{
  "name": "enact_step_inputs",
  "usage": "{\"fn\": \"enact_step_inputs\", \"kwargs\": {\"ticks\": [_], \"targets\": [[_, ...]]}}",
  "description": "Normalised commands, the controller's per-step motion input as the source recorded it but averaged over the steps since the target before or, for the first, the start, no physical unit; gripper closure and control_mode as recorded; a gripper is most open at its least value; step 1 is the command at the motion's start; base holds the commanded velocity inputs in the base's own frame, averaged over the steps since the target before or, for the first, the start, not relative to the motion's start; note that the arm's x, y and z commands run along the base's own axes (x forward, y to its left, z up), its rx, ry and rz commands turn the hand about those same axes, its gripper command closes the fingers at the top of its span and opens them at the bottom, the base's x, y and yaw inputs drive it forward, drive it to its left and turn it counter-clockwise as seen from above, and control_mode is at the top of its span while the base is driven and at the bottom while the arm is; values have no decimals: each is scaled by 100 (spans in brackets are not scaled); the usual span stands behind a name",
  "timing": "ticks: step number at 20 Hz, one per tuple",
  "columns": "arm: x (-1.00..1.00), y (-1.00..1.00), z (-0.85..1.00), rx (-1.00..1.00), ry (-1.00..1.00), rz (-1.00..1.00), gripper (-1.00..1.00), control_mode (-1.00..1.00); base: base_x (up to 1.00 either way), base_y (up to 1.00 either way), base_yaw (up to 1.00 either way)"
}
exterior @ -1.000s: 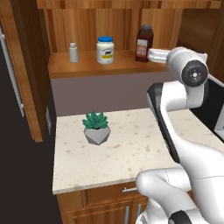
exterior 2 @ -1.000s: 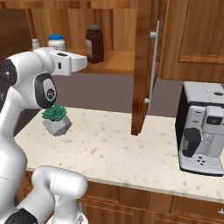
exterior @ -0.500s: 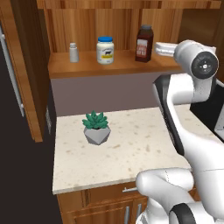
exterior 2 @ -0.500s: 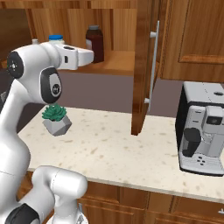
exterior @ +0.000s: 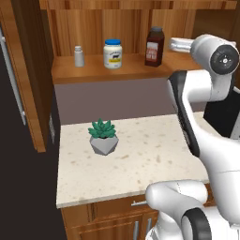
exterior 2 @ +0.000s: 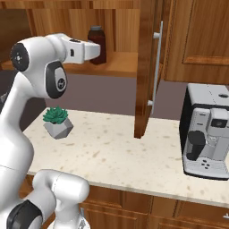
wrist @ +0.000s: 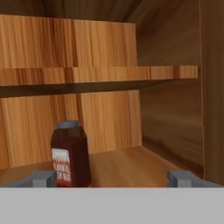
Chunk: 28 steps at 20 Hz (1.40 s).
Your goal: Collect the paprika, mayonnaise, and shaker from the cabinet and place them next to the stove.
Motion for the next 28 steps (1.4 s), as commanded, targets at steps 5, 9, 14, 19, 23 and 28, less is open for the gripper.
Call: {"fn": "enact_step_inputs", "kwargs": {"ticks": [5,9,14,19,23,28], "targets": [[0,-2,3,0,0,0,-100,-100,0,0,0],[5,6,-11,-1,0,0,-100,-100,0,0,0],[8,32,-25,-2,0,0,-100,-100,0,0,0],[27,36,-13,0,2,0,-100,-100,0,0,0],[52,31,0,0,0,-4,-100,-100,0,0,0],[50,19,0,0,0,-10,-100,-100,0,0,0]]}}
